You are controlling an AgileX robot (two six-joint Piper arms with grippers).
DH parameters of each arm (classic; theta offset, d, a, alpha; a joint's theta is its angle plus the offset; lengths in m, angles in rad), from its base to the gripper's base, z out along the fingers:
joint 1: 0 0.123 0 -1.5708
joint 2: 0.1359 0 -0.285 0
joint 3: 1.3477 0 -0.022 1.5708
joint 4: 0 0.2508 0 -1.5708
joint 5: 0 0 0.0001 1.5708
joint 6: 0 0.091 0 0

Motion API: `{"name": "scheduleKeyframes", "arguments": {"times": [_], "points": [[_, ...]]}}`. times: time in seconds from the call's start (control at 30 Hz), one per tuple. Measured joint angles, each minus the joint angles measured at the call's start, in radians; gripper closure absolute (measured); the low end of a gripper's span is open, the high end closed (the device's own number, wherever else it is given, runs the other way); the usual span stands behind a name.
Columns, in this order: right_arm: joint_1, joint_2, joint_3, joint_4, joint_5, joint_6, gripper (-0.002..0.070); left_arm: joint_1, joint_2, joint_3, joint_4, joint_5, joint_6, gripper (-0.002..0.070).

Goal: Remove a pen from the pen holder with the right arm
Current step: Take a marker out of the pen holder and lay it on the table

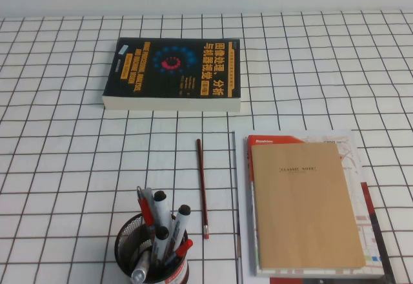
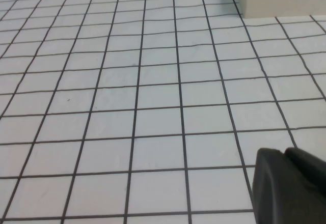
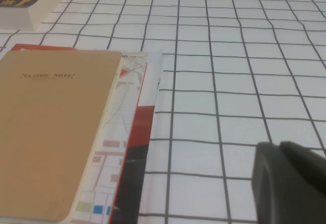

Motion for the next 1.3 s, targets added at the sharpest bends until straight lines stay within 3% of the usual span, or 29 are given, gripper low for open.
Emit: {"name": "scheduleKeyframes", "arguments": {"times": [0.97,1.1,1.3], "points": [[0.0,0.0,0.0,0.012,-0.034,0.0,0.0692,0.0,0.0,0.0,0.002,0.0,0.0,0.0679],[0.0,0.0,0.0,0.118,-0.094,0.0,0.0692,0.0,0.0,0.0,0.004,0.0,0.0,0.0679],[0.0,0.0,0.0,0.43,-0.186,0.0,0.0692,0.0,0.0,0.0,0.004,0.0,0.0,0.0679]]}}
